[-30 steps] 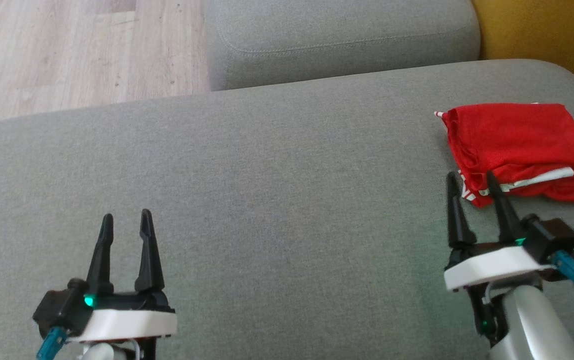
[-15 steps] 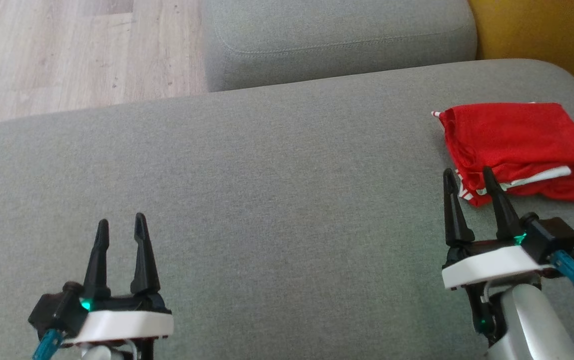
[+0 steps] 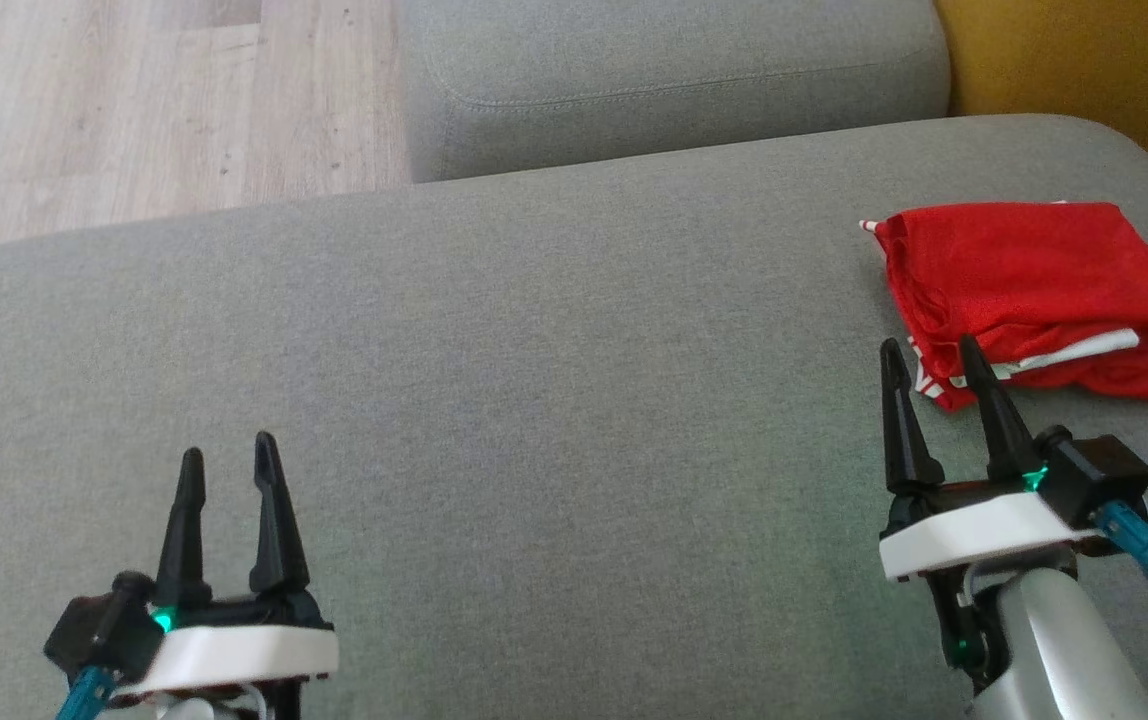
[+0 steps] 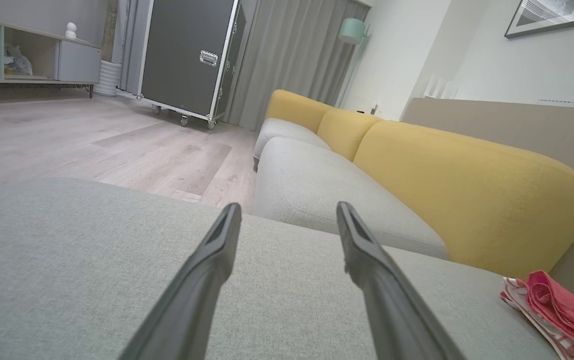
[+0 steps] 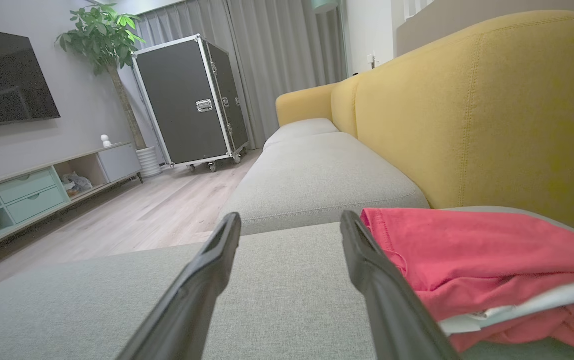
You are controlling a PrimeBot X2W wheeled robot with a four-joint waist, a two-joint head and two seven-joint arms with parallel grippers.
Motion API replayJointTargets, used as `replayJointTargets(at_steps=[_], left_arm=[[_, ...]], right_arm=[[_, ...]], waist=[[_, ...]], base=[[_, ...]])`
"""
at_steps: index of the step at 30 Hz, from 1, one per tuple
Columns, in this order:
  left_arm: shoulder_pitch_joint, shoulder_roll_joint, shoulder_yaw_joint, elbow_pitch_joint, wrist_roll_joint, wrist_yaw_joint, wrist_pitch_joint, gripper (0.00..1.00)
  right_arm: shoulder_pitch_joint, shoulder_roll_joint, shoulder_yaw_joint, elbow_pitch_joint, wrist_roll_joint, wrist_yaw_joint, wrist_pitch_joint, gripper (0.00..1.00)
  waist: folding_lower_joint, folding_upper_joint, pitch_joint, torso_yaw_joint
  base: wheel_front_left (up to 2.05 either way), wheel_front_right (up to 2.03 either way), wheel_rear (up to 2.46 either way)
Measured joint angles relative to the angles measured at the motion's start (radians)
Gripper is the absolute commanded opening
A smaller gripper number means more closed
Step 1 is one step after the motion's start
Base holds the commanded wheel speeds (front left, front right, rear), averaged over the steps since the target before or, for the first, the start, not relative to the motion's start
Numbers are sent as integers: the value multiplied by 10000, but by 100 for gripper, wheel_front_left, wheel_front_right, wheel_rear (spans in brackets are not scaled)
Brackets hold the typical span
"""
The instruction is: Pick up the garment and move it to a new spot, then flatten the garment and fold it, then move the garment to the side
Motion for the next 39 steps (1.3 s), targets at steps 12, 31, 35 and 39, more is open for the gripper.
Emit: replayJointTargets(at_steps=[12,31,35,39], left_arm=[[482,-19,-77,842,-640,-4,107,0],[425,-21,123,842,-2424,-13,709,0],[416,-21,159,844,-2805,-15,809,0],[385,-21,188,846,-3179,-35,905,0]], right_arm=[[705,25,8,848,424,0,134,0],[687,25,-267,679,2568,0,656,0],[687,25,-343,642,3009,0,759,0],[687,25,-435,589,3457,0,857,0]], waist=[[0,0,24,16],[0,0,13,108],[0,0,11,128],[0,0,9,147]], base=[[0,0,0],[0,0,0],[0,0,0],[0,0,0]])
